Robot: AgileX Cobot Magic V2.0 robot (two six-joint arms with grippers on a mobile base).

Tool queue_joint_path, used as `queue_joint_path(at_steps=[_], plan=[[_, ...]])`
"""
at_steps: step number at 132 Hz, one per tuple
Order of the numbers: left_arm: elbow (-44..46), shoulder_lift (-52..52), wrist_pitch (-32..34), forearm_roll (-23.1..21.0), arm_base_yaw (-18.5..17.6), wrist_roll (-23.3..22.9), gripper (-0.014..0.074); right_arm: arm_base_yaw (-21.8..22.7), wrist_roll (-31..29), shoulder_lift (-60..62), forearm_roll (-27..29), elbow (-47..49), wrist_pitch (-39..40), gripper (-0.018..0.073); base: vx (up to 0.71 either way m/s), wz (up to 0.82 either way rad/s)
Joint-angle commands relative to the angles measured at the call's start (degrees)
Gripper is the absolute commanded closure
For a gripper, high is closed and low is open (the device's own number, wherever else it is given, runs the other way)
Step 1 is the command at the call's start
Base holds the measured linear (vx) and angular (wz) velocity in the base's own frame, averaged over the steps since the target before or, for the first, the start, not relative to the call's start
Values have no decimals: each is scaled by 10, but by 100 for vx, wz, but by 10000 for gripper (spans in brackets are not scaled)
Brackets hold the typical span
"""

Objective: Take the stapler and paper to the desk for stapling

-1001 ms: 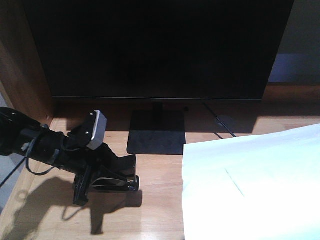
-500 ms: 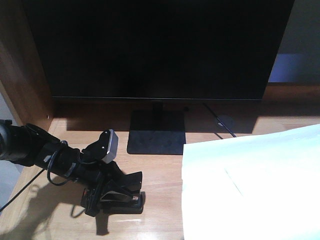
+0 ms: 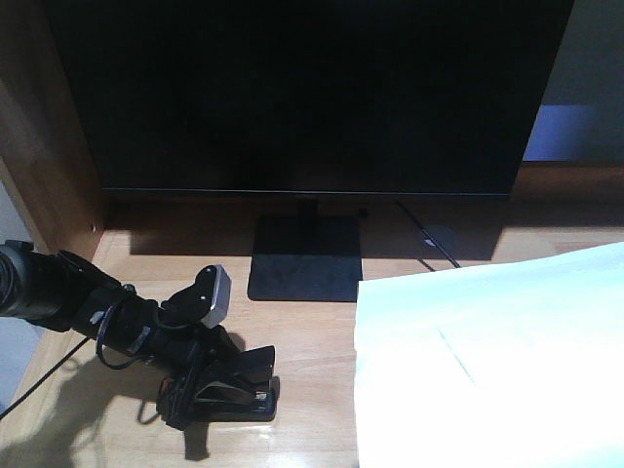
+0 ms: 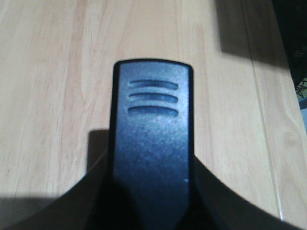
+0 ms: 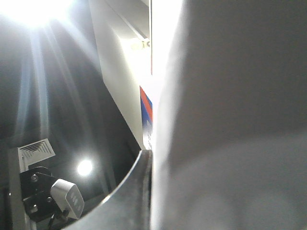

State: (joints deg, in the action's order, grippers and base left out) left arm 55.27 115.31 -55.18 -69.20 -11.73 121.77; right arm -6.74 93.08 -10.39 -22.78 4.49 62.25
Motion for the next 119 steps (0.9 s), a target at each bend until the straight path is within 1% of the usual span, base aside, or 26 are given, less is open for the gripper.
queue_joint_path(at_steps=[1,5,7,8,9,10,11,13,17,18,19,20,27,41,53,64,84,109,119], plan=[[14,-27,-37,-21,-2,11,310,4,-2,-7,11,15,19,565,0,0],[14,-27,-37,-20,-2,10,281,4,-2,-7,11,15,19,565,0,0],[14,-27,-37,-20,-2,9,251,4,-2,-7,11,15,19,565,0,0],[14,-27,-37,-20,-2,9,251,4,-2,-7,11,15,19,565,0,0],[14,-27,-37,-19,-2,8,231,4,-2,-7,11,15,19,565,0,0],[14,-27,-37,-19,-2,8,231,4,-2,-7,11,15,19,565,0,0],[14,-27,-37,-19,-2,8,211,4,-2,-7,11,15,19,565,0,0],[14,-27,-37,-19,-2,8,201,4,-2,-7,11,15,19,565,0,0],[14,-27,-37,-19,-2,8,150,4,-2,-7,11,15,19,565,0,0],[14,-27,-37,-19,-2,8,150,4,-2,-7,11,15,19,565,0,0],[14,-27,-37,-19,-2,8,131,4,-2,-7,11,15,19,565,0,0],[14,-27,-37,-19,-2,8,131,4,-2,-7,11,15,19,565,0,0],[14,-27,-38,-18,-2,8,56,4,-2,-7,11,15,19,565,0,0],[14,-29,-38,-17,-2,7,-41,4,-2,-7,11,15,19,565,0,0],[14,-33,-37,-17,-2,7,-87,4,-2,-7,11,15,19,565,0,0],[14,-46,-38,-17,-1,3,-87,4,-2,-7,11,15,19,565,0,0],[14,-77,-37,-14,1,-40,-46,4,-2,-7,11,15,19,565,0,0],[14,-115,-37,-2,4,-104,71,4,-2,-7,11,15,19,565,0,0],[14,-129,-38,-2,4,-115,128,4,-2,-7,11,15,19,565,0,0]])
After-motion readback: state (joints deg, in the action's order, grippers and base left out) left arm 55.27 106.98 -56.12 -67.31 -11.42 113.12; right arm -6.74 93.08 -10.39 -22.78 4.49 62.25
